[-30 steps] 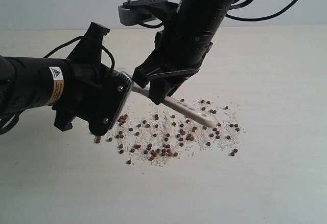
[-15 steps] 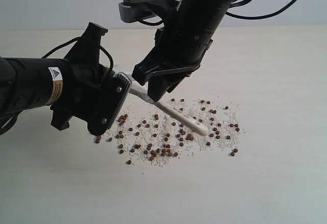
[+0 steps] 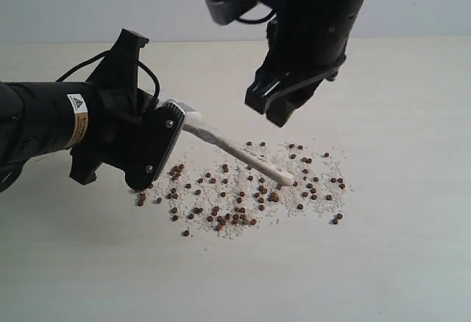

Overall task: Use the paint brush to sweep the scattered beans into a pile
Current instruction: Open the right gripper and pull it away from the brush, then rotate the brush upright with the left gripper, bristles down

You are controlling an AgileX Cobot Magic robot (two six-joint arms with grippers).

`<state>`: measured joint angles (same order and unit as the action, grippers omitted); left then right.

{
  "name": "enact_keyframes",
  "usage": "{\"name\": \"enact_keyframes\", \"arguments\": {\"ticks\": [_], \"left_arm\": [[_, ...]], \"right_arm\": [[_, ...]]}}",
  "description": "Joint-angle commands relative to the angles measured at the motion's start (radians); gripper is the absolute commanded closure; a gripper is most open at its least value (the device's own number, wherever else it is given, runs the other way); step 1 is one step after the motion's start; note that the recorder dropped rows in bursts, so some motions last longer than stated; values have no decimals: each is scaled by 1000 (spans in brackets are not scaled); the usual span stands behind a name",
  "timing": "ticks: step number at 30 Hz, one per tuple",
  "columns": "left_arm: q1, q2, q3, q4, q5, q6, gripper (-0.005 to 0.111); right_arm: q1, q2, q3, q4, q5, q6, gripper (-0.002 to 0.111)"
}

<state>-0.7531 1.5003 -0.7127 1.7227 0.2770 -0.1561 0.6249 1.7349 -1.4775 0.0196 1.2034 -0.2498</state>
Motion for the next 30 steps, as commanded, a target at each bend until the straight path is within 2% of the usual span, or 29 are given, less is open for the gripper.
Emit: {"name": "enact_keyframes", "arguments": {"ticks": [1, 2, 4, 7, 8, 9, 10, 11, 16, 19, 24, 26, 28, 29, 30], "left_arm": [[-5, 1, -1, -58, 19, -7, 107], [-5, 1, -3, -87, 31, -7, 107], [-5, 1, -27, -245, 85, -7, 107], [-5, 1, -105, -577, 125, 2, 107], [-5, -1, -117, -635, 125, 10, 107], [-5, -1, -148, -799, 130, 58, 107], [-5, -1, -160, -878, 135, 87, 107], [-5, -5, -171, -991, 135, 125, 107], [-3, -78, -171, -1304, 83, 134, 107], [-3, -112, -168, -1421, 15, 134, 107], [-5, -159, -69, -1544, -180, 123, 107], [-5, -173, 28, -1577, -329, 95, 107], [-5, -179, 133, -1561, -545, 6, 107], [-5, -179, 207, -1497, -720, -98, 107], [-5, -179, 235, -1454, -791, -142, 107]], "right_arm": [[-5, -146, -7, -29, -14, -8, 57], [-5, -174, -7, -29, -24, -8, 57], [-5, -271, -7, -29, -31, -8, 57], [-5, -417, -7, -29, -31, 71, 57], [-5, -434, -5, -29, -31, 86, 57], [-5, -467, 6, -34, -10, 118, 57], [-5, -478, 10, -48, 14, 139, 57], [-5, -495, 36, -115, 18, 188, 57], [-5, -629, 324, -503, 18, 423, 59], [-5, -679, 449, -585, 18, 495, 59], [-5, -711, 568, -691, -58, 645, 60], [-5, -711, 617, -740, -56, 667, 60], [-5, -708, 648, -752, -86, 696, 60], [-5, -709, 667, -746, -141, 732, 60], [-5, -709, 676, -746, -175, 756, 60]]}}
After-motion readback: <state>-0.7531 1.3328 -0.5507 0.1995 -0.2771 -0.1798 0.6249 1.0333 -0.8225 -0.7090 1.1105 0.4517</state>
